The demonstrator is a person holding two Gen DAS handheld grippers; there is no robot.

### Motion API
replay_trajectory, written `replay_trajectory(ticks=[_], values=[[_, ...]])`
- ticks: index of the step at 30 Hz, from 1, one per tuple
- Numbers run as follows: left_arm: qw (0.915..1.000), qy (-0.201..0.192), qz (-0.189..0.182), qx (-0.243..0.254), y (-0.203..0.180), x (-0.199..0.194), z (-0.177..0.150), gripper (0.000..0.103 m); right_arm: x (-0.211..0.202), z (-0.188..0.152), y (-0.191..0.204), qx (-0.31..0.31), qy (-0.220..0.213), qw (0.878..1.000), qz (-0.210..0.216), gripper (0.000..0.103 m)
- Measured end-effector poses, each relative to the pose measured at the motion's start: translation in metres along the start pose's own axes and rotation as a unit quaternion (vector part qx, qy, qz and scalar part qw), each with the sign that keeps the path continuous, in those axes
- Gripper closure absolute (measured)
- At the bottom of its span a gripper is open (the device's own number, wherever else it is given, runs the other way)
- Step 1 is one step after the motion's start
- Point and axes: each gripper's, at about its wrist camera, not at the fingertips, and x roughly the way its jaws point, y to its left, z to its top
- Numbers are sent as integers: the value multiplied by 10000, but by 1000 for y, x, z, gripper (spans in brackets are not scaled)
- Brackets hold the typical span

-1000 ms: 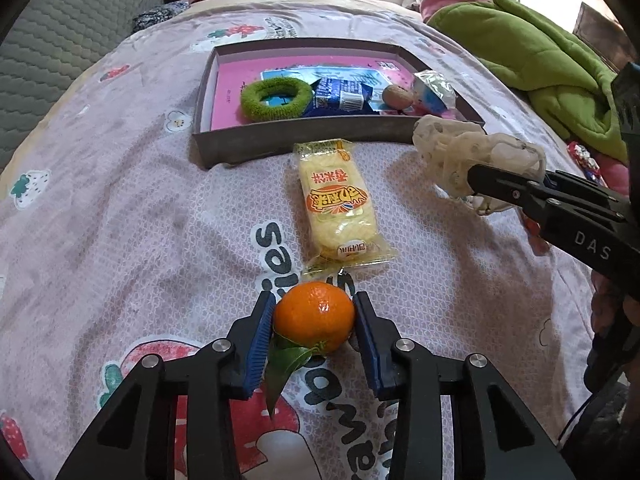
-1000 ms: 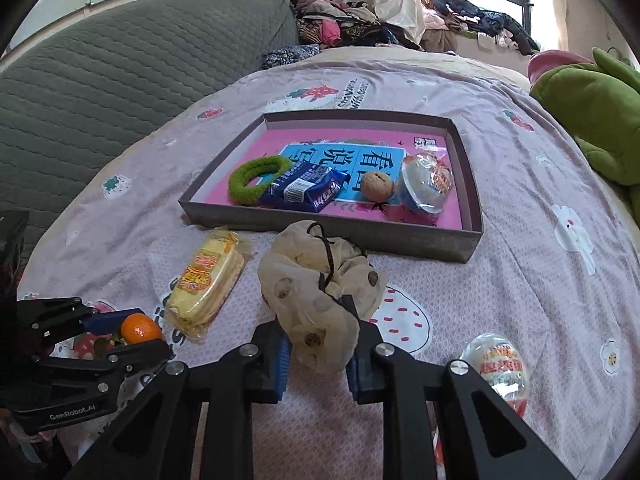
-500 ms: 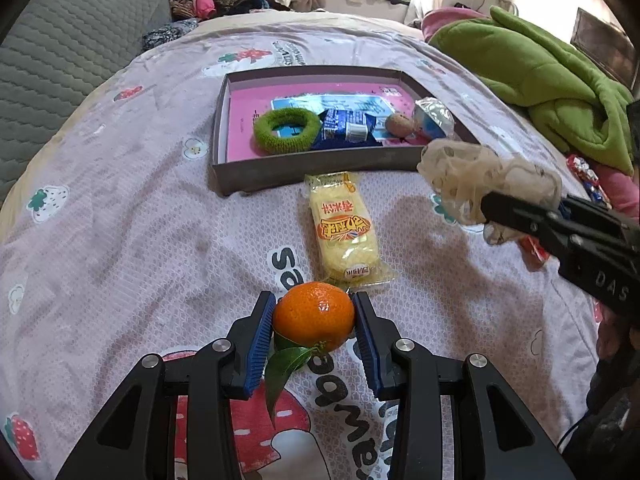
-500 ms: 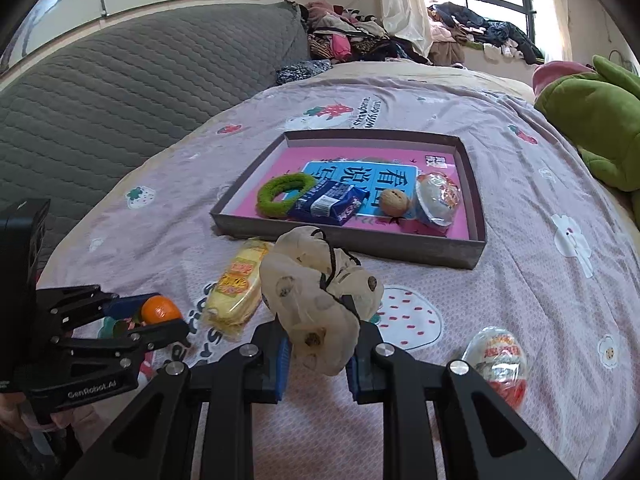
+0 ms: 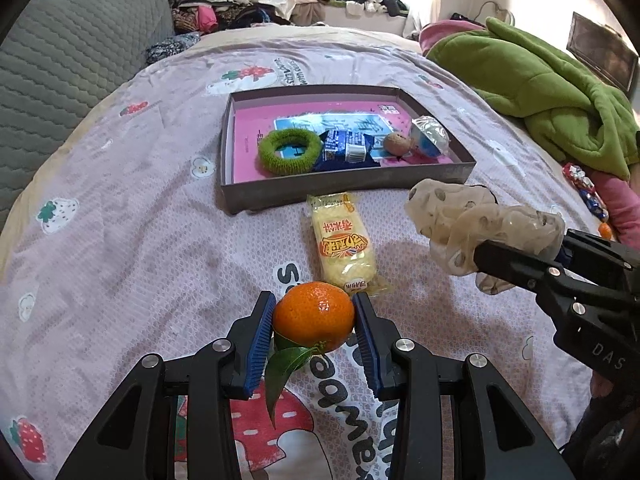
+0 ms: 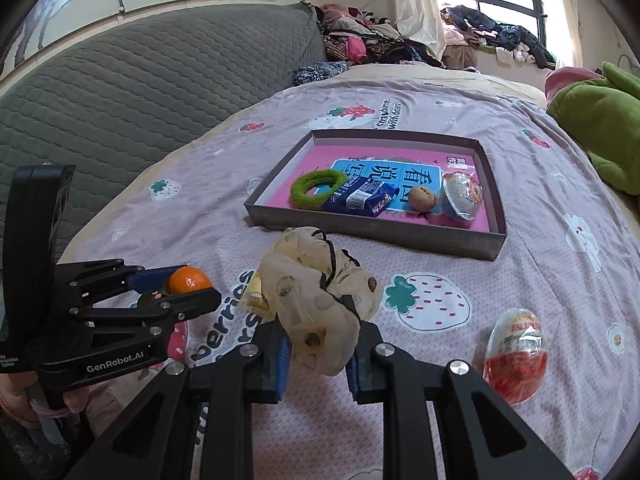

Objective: Organize objects
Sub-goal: 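Carry the orange over the green ring while the right tool carries the scrunchie to the tray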

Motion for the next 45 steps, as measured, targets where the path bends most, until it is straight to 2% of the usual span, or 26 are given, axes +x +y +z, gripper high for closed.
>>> replay_trajectory(ticks=[18,35,40,45], values=[[9991,-407,7,106,-7,-31,18,62,-22,14,5,49,-348,9993,141,80],[9958,-840,194,296,-2,-41,99,62,-54,75,-8,58,-1014,9948,37,80],[9952,-921,224,234,4,-33,125,62,-47,96,-17,62,-1095,9940,-31,80],[9957,-881,248,162,10,-10,148,62,-28,115,-28,93,-1133,9935,-109,80]])
